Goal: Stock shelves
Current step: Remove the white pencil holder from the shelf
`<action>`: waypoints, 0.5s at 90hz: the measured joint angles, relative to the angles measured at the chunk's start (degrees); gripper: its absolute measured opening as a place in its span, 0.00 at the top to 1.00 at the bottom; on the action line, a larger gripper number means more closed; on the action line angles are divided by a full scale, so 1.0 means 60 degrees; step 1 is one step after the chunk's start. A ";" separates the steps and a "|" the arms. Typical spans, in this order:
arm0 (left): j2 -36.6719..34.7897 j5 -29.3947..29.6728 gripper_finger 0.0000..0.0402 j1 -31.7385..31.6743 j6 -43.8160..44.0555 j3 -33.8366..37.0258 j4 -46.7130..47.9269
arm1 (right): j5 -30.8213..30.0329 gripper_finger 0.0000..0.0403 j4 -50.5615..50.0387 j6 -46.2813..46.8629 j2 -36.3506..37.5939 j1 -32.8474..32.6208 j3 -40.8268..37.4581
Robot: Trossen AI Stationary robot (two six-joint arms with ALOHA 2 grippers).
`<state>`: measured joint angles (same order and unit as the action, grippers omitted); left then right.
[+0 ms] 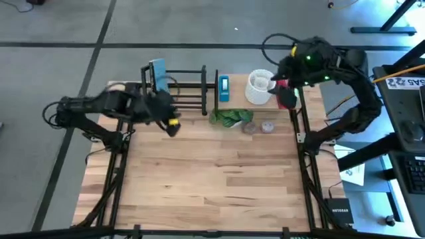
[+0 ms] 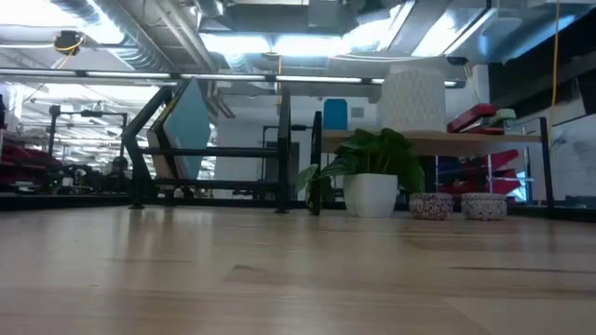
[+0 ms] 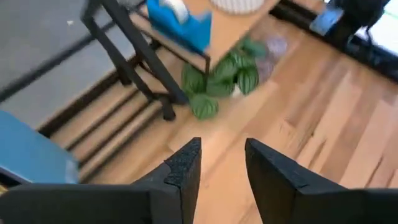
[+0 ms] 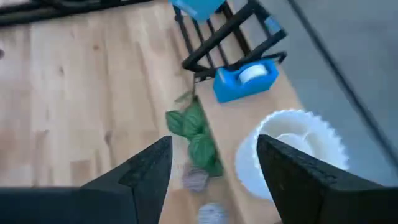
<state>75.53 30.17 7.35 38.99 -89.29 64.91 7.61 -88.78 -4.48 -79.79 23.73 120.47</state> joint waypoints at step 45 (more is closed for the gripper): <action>0.0007 -0.1020 0.73 0.0532 0.0757 0.3397 -0.3799 | -0.2610 0.45 0.1372 -0.0973 0.0059 -0.0011 -0.4195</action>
<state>75.57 24.05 10.55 43.53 -68.91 42.11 -8.05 -80.54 -10.32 -79.44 23.66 95.30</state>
